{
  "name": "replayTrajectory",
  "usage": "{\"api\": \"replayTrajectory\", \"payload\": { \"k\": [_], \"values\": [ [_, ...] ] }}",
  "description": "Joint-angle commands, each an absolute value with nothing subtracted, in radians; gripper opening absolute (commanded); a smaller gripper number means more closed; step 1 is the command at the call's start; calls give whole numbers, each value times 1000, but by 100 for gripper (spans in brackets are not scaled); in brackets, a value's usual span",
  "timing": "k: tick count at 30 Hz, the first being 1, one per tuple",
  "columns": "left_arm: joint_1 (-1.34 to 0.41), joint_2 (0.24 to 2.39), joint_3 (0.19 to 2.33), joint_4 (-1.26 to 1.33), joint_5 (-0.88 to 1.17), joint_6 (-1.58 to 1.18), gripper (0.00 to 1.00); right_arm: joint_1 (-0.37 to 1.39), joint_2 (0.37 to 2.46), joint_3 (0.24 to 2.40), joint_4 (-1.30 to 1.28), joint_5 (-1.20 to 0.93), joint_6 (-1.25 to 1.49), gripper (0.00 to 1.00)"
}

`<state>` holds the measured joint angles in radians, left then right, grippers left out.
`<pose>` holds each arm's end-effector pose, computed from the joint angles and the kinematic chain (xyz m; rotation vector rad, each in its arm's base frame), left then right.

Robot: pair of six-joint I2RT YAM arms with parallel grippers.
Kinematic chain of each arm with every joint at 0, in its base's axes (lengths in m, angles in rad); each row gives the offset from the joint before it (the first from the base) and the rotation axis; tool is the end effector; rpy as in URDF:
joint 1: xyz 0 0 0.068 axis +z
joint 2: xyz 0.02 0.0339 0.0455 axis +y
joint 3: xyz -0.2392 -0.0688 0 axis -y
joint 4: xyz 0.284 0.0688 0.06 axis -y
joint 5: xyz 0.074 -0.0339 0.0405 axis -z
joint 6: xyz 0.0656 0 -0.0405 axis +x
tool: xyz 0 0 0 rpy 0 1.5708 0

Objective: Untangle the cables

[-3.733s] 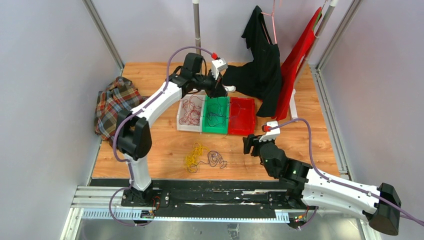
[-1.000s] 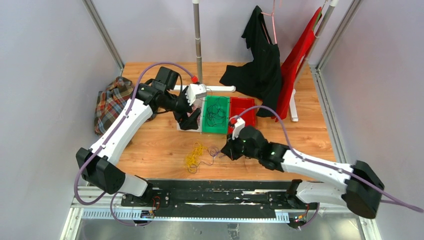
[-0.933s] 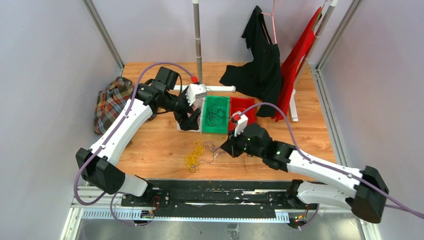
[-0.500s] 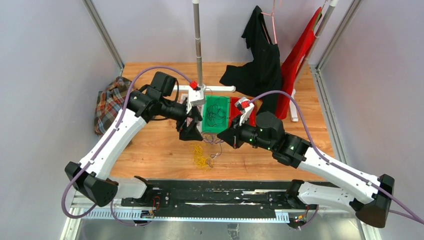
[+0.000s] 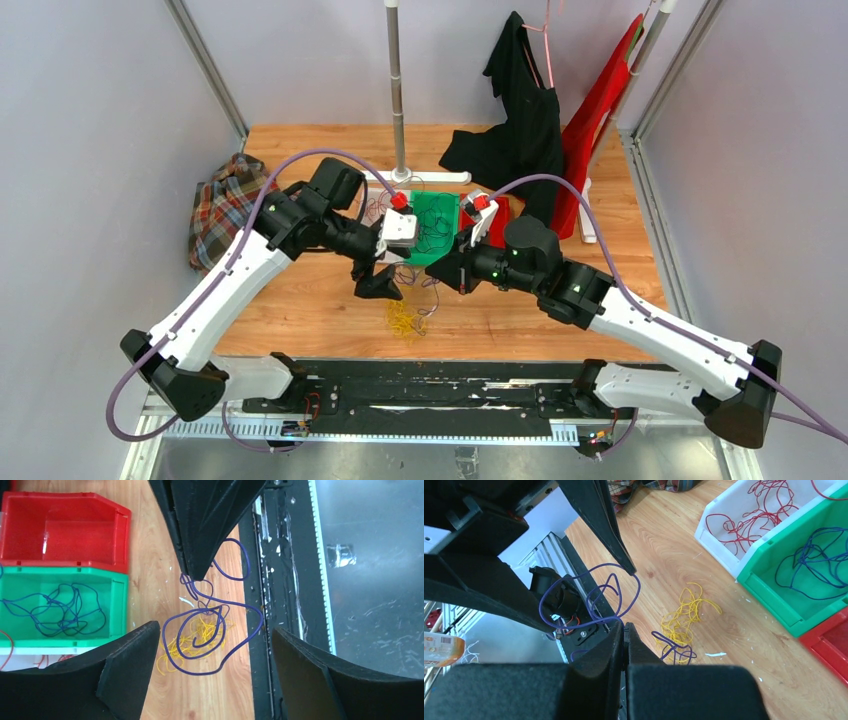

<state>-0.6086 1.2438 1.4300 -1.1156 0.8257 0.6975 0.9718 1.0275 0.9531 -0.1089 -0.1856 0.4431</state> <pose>0.2038 -0.2008 0.3566 1.6642 1.6243 -0.9731 0.1705 0.2713 0.3317 -0.6396 1.7989 1.1635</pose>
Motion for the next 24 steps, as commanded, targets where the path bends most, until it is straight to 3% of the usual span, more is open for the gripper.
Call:
{"api": "replayTrajectory", "payload": {
  "k": [1,2,7,10,16,19,24],
  "values": [
    [-644,1273,1470,-1146,739,738,78,960,1035,990,-71,-225,466,1],
    [-644,1290,1489,-1144,720,717,69,961,1034,988,-67,-224,468,1],
    [-644,1288,1551,-1068,656,600,4,961,1028,968,-47,-215,472,4],
    [-644,1261,1601,-1064,641,555,1,960,1004,937,-28,-176,472,28],
    [-644,1187,1716,-1063,625,503,0,960,882,820,-4,-13,384,60],
    [-644,1174,1797,-1063,617,476,0,961,846,776,26,-35,333,68],
    [-644,1179,1888,-1062,585,436,0,997,874,711,233,-103,275,70]
  ]
}}
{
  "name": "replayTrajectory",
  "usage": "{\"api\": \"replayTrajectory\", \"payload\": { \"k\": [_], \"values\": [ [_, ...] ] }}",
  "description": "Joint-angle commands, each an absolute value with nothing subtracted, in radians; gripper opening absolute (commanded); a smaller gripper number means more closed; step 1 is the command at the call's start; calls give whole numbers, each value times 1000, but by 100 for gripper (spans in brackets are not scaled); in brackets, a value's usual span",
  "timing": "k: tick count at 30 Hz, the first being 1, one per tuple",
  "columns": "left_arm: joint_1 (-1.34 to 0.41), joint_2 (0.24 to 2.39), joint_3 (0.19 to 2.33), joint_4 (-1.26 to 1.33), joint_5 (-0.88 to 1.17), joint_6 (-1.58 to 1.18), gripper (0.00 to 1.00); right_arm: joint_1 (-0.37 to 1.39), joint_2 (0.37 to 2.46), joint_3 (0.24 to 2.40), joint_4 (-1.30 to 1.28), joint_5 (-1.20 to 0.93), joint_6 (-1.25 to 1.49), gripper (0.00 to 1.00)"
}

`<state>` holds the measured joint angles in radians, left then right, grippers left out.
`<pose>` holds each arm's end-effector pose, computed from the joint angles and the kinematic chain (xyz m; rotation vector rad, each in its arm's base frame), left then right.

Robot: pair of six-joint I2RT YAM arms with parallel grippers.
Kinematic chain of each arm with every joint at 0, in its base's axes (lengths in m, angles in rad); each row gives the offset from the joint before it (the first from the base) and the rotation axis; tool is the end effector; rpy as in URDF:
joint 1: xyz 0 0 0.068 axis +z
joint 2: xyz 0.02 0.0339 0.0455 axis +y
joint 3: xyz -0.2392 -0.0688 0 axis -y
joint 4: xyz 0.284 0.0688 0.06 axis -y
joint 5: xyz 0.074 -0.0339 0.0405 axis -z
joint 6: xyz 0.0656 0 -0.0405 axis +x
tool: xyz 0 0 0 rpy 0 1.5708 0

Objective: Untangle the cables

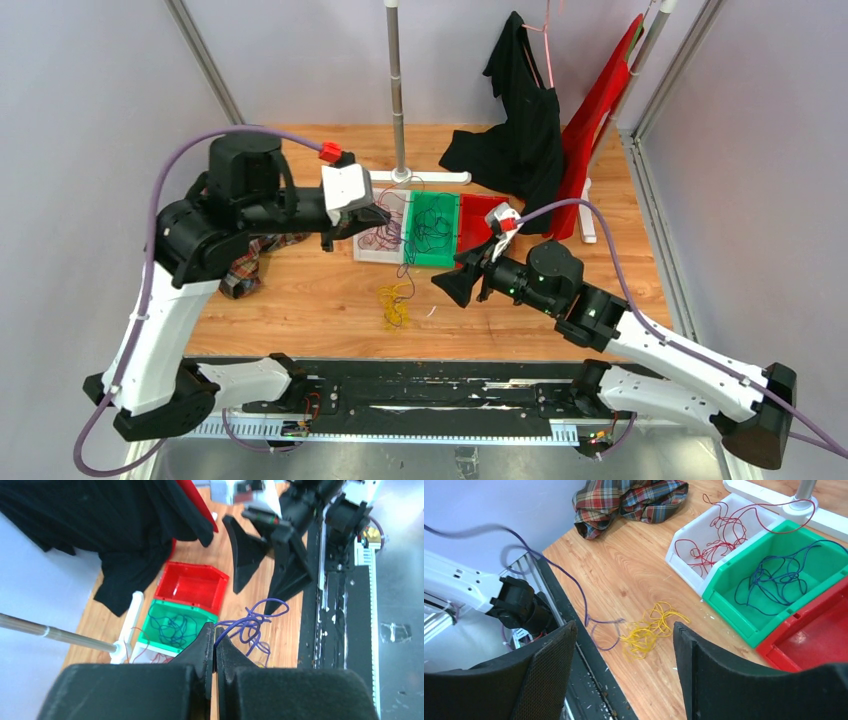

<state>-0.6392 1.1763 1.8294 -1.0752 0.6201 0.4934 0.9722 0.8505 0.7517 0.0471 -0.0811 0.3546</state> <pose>0.1646 -0.1698 0.5024 1.3773 1.4183 -0.7098 0.1590 0.2425 0.3178 -0.5907 1.6318 1.0695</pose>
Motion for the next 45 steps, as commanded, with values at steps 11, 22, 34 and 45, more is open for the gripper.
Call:
{"api": "replayTrajectory", "payload": {
  "k": [11,22,34,45],
  "values": [
    [-644,1179,2055,-1062,447,452,1,1152,1158,815,485,-122,155,72],
    [-644,1221,2290,-1020,445,482,0,1157,1417,745,724,-49,268,71],
    [-644,1149,2271,-783,330,483,0,1157,1721,698,851,-10,348,64],
    [-645,1140,2200,-397,127,544,0,1158,1728,555,970,42,411,72]
  ]
}}
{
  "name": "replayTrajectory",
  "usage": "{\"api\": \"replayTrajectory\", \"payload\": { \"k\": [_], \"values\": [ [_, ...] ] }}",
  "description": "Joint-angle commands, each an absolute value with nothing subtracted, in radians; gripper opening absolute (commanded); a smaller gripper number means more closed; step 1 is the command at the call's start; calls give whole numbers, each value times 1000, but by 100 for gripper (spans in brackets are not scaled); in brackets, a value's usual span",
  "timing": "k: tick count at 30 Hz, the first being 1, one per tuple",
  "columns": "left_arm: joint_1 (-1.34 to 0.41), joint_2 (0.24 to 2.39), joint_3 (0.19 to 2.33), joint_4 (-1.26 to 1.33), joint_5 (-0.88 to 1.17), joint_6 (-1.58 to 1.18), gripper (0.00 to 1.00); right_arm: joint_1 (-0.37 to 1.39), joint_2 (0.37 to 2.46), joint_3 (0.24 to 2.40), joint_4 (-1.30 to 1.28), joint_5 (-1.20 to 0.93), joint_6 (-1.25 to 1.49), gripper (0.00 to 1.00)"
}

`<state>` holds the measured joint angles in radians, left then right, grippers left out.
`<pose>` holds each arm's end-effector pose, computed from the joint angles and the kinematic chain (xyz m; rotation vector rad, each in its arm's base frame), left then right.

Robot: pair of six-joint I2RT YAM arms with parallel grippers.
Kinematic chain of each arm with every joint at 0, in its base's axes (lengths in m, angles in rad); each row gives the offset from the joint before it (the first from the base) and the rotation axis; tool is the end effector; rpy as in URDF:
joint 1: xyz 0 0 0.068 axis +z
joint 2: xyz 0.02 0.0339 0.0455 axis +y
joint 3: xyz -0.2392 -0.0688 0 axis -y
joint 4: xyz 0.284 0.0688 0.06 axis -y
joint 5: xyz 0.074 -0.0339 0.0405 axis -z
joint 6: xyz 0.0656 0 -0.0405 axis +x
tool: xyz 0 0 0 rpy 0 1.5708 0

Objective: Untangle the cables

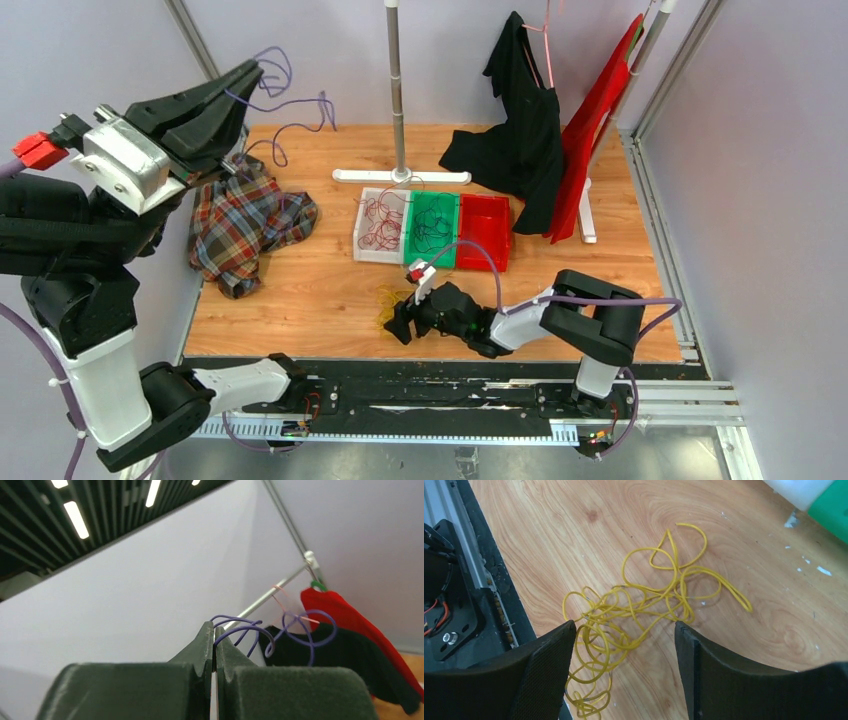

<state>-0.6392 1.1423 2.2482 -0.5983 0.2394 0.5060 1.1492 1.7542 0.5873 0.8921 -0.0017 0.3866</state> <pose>0.0828 -0.0809 0.6788 0.7567 0.7736 -0.2472 0.1492 0.3329 0.0732 -0.7402 1.8428 1.0455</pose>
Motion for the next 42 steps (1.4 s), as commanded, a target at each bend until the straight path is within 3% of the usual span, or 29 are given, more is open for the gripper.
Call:
{"api": "replayTrajectory", "payload": {
  "k": [1,6,15,21,25,29,37,39,42],
  "values": [
    [-644,1131,2165,-394,136,554,0,1158,1709,547,968,43,410,72],
    [-644,1127,2115,-555,252,599,0,1159,1494,545,812,55,381,73],
    [-644,1022,1737,-625,356,491,1,1157,1049,606,539,71,299,76],
    [-645,1036,1681,-689,406,425,0,1158,931,741,274,161,136,77],
    [-644,1032,1634,-701,431,401,1,1158,947,821,257,165,53,76],
    [-645,1034,1616,-706,431,392,4,1151,1030,944,231,92,6,67],
    [-644,1052,1617,-712,445,371,4,1138,1184,1164,154,37,-52,61],
    [-645,1051,1610,-716,442,360,4,1135,1206,1195,144,54,-79,54],
    [-645,1047,1602,-727,447,353,4,1117,1228,1239,108,59,-109,35]
  ]
}}
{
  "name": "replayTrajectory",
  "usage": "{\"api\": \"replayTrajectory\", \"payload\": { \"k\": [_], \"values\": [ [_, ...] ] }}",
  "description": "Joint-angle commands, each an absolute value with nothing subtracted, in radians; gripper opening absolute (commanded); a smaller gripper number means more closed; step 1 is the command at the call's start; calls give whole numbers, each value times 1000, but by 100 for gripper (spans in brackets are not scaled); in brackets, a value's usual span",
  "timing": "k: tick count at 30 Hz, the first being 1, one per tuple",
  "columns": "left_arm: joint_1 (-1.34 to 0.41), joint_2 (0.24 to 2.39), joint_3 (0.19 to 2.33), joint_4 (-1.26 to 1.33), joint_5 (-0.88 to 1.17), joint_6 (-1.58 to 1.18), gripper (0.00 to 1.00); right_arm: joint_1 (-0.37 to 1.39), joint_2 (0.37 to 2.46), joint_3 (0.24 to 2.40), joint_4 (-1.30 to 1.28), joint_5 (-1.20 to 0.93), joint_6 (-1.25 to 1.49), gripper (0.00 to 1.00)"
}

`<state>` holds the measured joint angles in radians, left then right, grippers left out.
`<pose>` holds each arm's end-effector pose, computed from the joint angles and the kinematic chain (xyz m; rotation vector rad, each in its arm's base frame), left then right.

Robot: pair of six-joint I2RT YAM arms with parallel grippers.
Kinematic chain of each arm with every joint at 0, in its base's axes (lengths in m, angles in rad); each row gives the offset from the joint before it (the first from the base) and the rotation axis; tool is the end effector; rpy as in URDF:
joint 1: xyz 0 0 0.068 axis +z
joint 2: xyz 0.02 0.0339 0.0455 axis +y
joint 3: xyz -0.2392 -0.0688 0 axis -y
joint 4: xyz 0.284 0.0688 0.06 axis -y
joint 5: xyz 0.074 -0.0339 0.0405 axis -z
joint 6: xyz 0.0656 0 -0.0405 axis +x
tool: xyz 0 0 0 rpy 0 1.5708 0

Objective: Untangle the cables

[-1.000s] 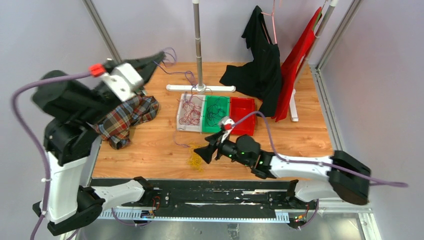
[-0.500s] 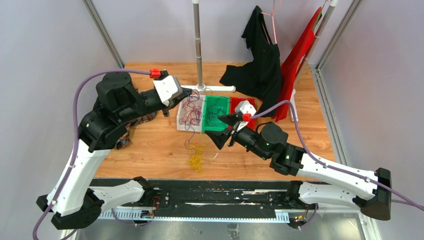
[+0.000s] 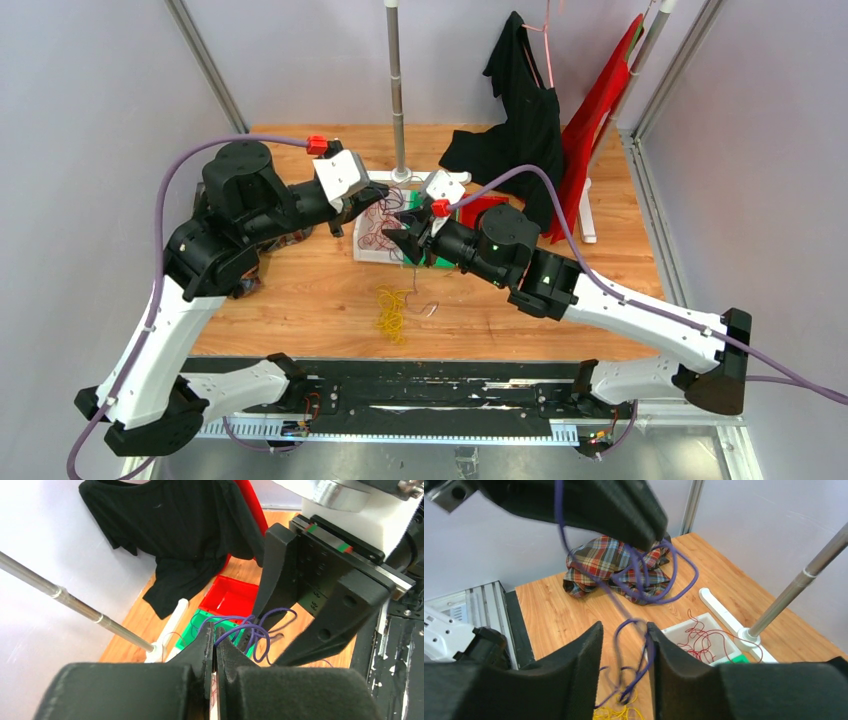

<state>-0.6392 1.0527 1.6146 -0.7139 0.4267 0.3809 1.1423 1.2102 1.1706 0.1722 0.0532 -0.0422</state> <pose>0.1781 -0.1662 0.5031 1.1135 1.3384 -0.5570 0.1528 0.3260 0.4045 -0.7972 1.2664 0.8591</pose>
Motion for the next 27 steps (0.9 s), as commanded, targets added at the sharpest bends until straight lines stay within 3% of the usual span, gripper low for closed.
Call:
{"api": "replayTrajectory", "payload": {
  "k": [1,3,8,12,13,16,27],
  "values": [
    [-644,1046,1600,-729,452,351,4,1111,1230,1248,99,62,-116,24],
    [-644,1043,1593,-731,455,342,4,1095,1224,1252,91,57,-119,3],
    [-645,1043,1571,-739,467,322,7,1034,1194,1226,75,74,-89,1],
    [-645,1067,1579,-756,491,314,19,958,1163,1187,85,78,-29,1],
    [-644,1075,1581,-757,493,302,34,934,1154,1173,92,81,-16,1],
    [-644,1106,1596,-801,494,306,98,851,1132,1137,96,129,1,1],
    [-642,1184,1570,-1105,303,385,98,630,1139,1026,123,279,-5,1]
  ]
}}
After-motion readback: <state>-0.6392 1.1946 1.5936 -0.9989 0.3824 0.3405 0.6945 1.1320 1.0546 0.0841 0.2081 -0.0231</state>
